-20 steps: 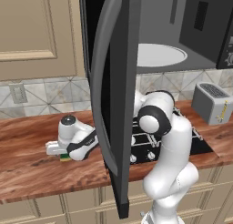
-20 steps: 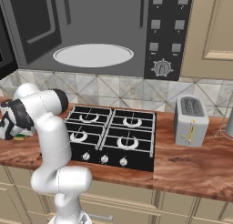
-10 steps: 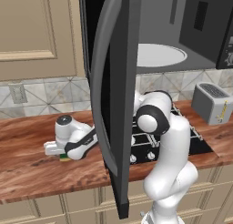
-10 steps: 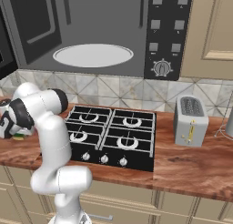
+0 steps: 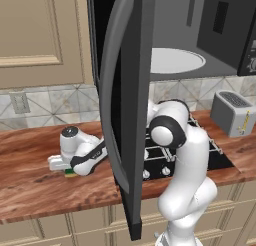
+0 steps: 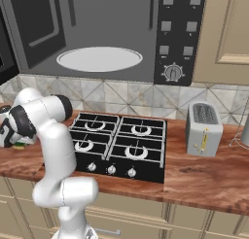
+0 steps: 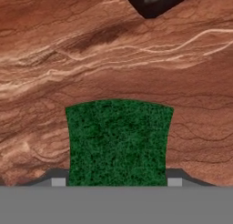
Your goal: Place the sponge inside the microwave to prepare for sanitizing.
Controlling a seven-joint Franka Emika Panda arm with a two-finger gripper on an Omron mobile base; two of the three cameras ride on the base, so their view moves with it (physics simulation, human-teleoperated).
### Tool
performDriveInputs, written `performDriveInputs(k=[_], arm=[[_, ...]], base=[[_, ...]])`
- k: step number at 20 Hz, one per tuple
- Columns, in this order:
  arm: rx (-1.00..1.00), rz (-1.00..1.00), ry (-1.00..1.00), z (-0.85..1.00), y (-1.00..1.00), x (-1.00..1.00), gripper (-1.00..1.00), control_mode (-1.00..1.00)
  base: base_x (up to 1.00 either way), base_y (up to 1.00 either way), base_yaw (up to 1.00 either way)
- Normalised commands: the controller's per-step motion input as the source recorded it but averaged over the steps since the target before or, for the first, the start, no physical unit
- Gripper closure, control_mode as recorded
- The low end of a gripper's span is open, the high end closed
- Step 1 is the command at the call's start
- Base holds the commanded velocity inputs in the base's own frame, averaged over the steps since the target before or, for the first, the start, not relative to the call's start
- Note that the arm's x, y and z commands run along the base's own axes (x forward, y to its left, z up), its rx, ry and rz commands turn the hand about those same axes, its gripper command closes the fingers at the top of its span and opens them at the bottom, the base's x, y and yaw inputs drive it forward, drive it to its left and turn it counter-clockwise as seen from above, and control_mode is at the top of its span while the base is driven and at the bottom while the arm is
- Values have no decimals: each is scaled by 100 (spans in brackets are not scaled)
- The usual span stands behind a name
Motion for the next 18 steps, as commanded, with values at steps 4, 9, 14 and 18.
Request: performDriveInputs(k=[4, 9, 14, 18], arm=[[4, 0, 0, 0, -46, 0, 100, -100], [0, 0, 0, 0, -63, -13, 100, -100], [0, 0, -1, 12, -43, -44, 100, -100], [0, -2, -8, 41, -34, -31, 100, -100]], base=[[0, 0, 0], [0, 0, 0], [0, 0, 0], [0, 0, 0]])
